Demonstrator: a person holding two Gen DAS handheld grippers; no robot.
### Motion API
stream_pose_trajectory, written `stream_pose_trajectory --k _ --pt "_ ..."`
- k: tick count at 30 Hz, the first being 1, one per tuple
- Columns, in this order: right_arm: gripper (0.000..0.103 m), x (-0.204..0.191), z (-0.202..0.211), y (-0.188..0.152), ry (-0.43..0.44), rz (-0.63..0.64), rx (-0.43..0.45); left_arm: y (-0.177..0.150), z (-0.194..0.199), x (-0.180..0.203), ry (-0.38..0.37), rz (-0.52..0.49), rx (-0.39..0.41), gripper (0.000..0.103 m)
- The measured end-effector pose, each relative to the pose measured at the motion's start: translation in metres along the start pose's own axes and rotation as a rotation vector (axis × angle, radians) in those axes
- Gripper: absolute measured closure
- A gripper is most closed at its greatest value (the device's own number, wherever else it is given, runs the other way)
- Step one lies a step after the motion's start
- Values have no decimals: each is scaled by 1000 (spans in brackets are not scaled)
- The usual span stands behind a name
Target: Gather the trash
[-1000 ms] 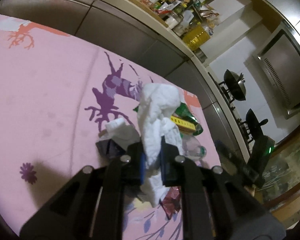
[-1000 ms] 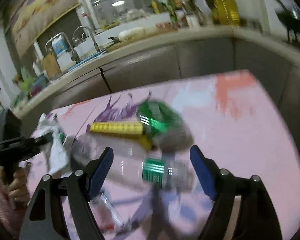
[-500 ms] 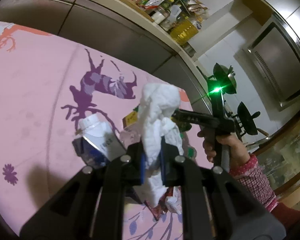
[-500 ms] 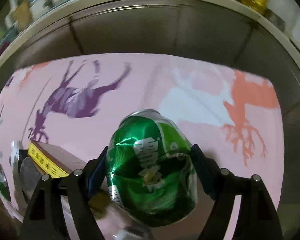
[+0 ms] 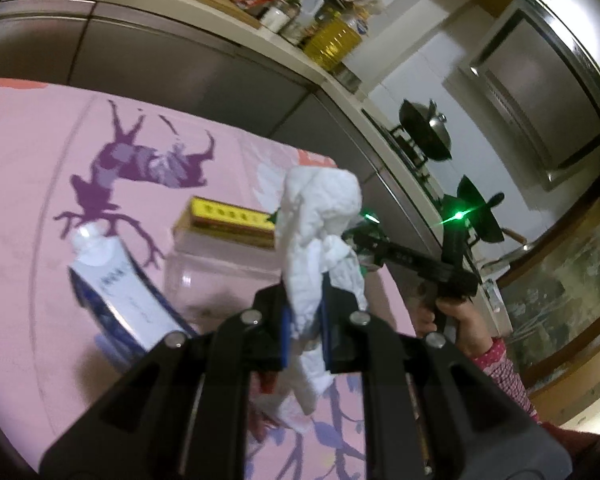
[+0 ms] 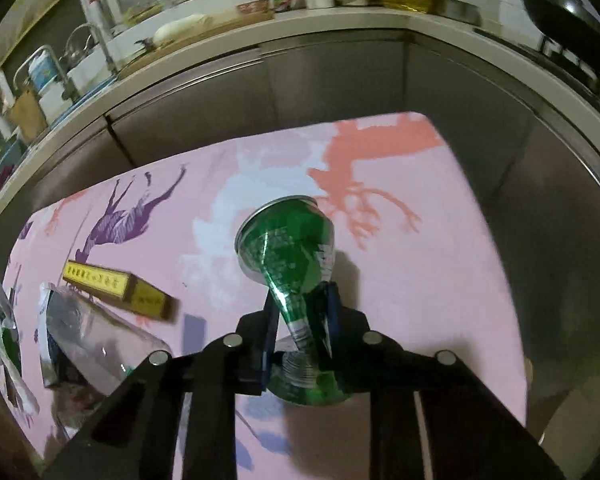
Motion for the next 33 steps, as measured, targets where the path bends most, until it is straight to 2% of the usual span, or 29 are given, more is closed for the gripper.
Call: stream_pose_trajectory --k 4,6,11,14,18,22,26,30,33 --pt "89 24 16 -15 -8 -48 10 -11 -8 21 -10 -26 -27 92" --pt "97 37 29 -24 1 -92 27 -17 -13 33 -18 -42 -43 92" --pt "97 72 73 -50 116 -321 109 -33 -26 62 -35 -94 -93 92" --pt "97 81 99 -66 169 -397 156 -45 -35 82 -51 -127 -123 92" --pt "97 93 131 -90 192 -427 202 -62 -53 107 -71 -164 -170 92" --pt "97 123 161 -112 138 -451 259 -84 -84 145 -107 -217 -238 92" --pt "97 180 195 -132 39 -514 334 -108 -126 196 -164 -286 -309 92" --pt "97 237 221 -161 -78 -594 368 -139 -180 258 -252 -358 -382 92" --pt "97 269 230 -181 -141 -644 368 -162 -216 292 -328 -371 -427 92"
Point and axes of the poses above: each gripper's, at about its wrist camera, not at the fingertips, and z roughly against the way its jaws point, x to its right, y to its top, the point moved 2 cm from there along -z, roughly the way its jaws point, and after that the axes turned 15 degrees about x, right-handed, at the moved point
